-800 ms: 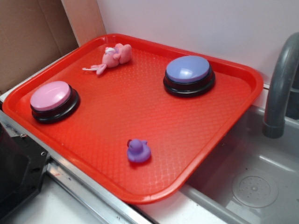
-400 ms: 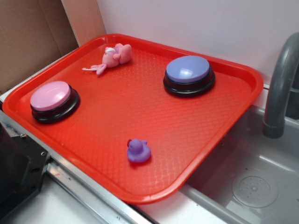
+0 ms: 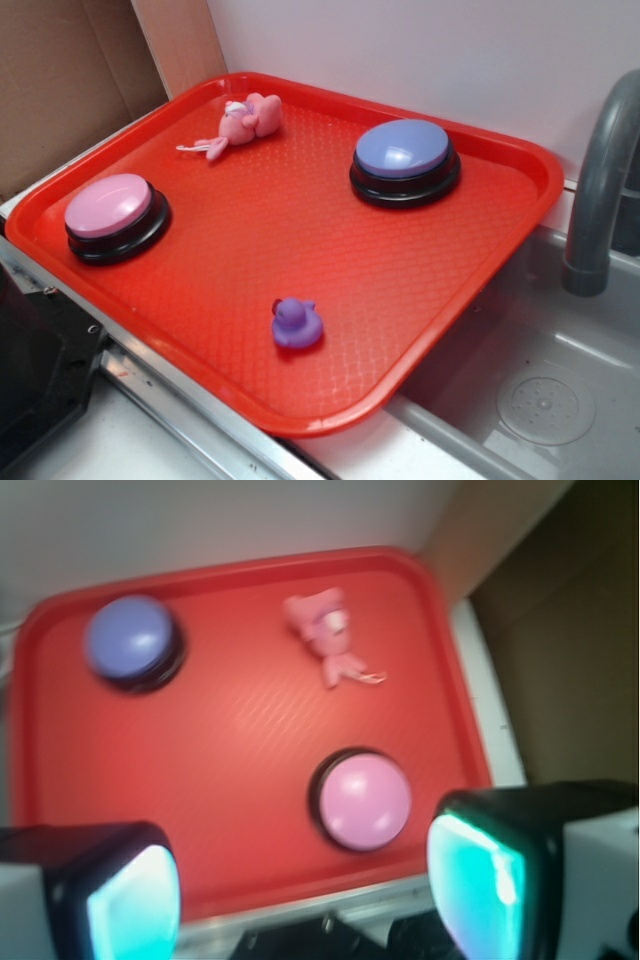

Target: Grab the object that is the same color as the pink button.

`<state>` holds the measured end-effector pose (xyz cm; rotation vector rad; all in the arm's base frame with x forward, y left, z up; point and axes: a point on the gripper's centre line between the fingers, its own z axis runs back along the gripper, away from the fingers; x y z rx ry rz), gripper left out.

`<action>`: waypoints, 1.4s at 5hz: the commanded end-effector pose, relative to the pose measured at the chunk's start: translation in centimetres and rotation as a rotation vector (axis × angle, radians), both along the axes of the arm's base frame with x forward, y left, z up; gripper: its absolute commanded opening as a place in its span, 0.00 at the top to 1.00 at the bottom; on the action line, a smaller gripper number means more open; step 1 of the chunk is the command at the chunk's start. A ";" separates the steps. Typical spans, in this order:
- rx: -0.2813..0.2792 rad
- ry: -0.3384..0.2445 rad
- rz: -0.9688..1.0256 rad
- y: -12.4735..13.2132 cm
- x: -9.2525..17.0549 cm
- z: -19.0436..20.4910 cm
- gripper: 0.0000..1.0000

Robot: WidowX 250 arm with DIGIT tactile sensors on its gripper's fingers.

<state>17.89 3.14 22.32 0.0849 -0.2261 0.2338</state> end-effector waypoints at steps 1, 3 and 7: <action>-0.004 -0.062 -0.002 3.4 6.2 -3.7 0.00; -0.001 -0.070 -0.191 4.9 9.5 -9.4 0.00; 0.013 0.056 -0.286 7.9 11.8 -17.9 0.00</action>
